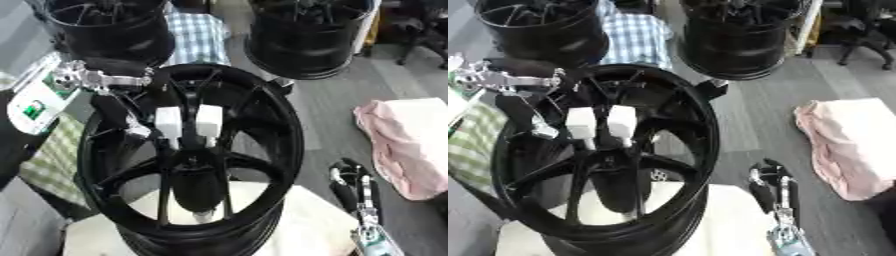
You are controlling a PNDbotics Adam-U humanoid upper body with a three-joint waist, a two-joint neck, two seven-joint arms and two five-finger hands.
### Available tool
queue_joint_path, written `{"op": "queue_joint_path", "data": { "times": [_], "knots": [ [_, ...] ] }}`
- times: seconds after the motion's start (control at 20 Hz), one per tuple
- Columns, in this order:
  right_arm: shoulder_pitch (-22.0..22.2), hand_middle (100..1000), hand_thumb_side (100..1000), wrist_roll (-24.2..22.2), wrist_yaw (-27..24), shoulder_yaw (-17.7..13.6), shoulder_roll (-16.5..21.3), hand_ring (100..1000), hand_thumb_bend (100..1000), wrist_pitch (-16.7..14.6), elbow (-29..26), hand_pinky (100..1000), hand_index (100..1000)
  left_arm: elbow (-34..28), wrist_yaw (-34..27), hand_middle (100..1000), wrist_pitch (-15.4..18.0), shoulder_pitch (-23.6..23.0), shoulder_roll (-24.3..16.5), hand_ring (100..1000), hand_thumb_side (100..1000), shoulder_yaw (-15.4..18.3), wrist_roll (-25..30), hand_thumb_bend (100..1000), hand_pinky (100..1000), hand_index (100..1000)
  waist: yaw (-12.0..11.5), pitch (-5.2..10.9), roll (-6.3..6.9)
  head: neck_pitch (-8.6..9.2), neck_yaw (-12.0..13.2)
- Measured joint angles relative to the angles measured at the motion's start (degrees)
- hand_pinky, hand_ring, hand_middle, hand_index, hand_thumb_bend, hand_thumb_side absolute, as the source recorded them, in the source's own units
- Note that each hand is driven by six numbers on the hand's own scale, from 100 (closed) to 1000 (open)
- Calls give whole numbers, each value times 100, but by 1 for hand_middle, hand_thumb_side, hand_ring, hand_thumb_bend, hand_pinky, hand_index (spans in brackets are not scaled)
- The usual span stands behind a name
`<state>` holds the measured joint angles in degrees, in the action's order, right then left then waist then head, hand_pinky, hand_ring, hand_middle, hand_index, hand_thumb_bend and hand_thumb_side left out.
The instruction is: Pull the pin out of the wheel hub.
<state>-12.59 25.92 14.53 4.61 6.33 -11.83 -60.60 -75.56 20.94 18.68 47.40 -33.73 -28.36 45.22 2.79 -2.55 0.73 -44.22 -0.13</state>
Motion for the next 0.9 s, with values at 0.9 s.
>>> {"op": "queue_joint_path", "data": {
  "times": [0.9],
  "knots": [
    [-1, 619, 549, 0, 0, 0, -1, 645, 100, -1, 0, 758, 808, 103, -395, 490, -4, -48, 45, 534, 456, 50, 4, 216, 665, 620, -4, 0, -2, 0, 0]
  ]
}}
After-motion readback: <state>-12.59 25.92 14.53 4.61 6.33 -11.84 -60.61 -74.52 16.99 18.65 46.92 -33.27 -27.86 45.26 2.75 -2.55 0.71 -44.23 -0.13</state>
